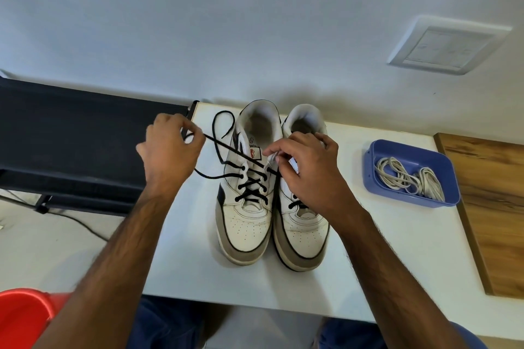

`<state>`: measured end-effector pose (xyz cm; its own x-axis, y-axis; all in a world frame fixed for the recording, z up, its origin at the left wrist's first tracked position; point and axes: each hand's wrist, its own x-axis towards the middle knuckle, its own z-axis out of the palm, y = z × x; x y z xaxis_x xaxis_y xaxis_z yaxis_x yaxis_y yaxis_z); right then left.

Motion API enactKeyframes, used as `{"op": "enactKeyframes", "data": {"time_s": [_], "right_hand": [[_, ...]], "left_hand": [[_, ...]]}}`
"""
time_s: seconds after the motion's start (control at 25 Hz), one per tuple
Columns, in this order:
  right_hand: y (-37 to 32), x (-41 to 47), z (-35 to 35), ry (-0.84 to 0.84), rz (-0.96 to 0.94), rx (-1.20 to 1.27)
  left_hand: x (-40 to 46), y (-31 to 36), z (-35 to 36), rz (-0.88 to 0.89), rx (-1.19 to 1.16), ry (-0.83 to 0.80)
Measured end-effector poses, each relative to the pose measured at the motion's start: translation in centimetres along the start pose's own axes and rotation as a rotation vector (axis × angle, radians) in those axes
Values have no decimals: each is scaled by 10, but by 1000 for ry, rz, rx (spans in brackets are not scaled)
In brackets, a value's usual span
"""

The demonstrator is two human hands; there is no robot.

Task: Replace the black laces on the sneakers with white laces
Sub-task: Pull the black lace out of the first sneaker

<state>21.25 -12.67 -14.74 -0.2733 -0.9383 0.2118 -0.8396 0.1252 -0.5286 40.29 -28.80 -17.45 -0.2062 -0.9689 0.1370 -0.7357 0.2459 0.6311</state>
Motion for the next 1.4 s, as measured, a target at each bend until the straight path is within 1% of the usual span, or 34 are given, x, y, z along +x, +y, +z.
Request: {"op": "enactKeyframes", "data": {"time_s": [0.04,0.08,0.16,0.2,0.24,0.28,0.36,0.48,0.6,0.64,0.72,0.8,0.84,0.96,1.04,1.08,1.12,1.2,1.28,1.4], "right_hand": [[0,0,0,0,-1,-1],[0,0,0,0,-2,2],[1,0,0,2,0,4],[1,0,0,1,0,1],[1,0,0,1,-2,-2],[1,0,0,3,-4,-4],[0,0,1,4,-3,-6],[0,1,0,0,2,-5],[0,0,1,5,1,8],[0,0,1,9,1,11],[1,0,1,17,1,9],[2,1,2,16,-1,9],[2,0,2,18,-3,8],[2,0,1,24,-2,6],[-1,0,2,14,-8,-23],[-3,0,3,8,-13,-53],[-6,0,4,2,-18,-89],[-14,0,10,-6,-18,-163],[-23,-1,18,-5,16,-221],[-29,-1,29,24,53,-272]], "left_hand": [[-3,2,0,55,-15,-24],[-6,7,0,178,-67,-50],[-11,21,-3,498,-123,-144],[-14,27,-3,628,-87,-212],[-17,28,0,717,-31,-281],[-20,28,4,767,19,-340],[-23,25,11,802,51,-402],[-17,25,8,748,-85,-359],[-10,19,-3,588,-240,-203],[-6,13,-6,515,-232,-133],[2,1,-11,327,-116,-30],[6,-5,-11,158,7,-26],[6,-5,-8,124,40,-41],[-4,4,-3,189,65,-25],[-9,15,-5,293,11,13],[-11,22,-5,343,-26,-17],[-13,28,-3,367,-75,-95],[-21,40,5,359,-115,-273],[-25,44,14,356,-80,-312],[-20,41,8,273,-180,-345]]}}
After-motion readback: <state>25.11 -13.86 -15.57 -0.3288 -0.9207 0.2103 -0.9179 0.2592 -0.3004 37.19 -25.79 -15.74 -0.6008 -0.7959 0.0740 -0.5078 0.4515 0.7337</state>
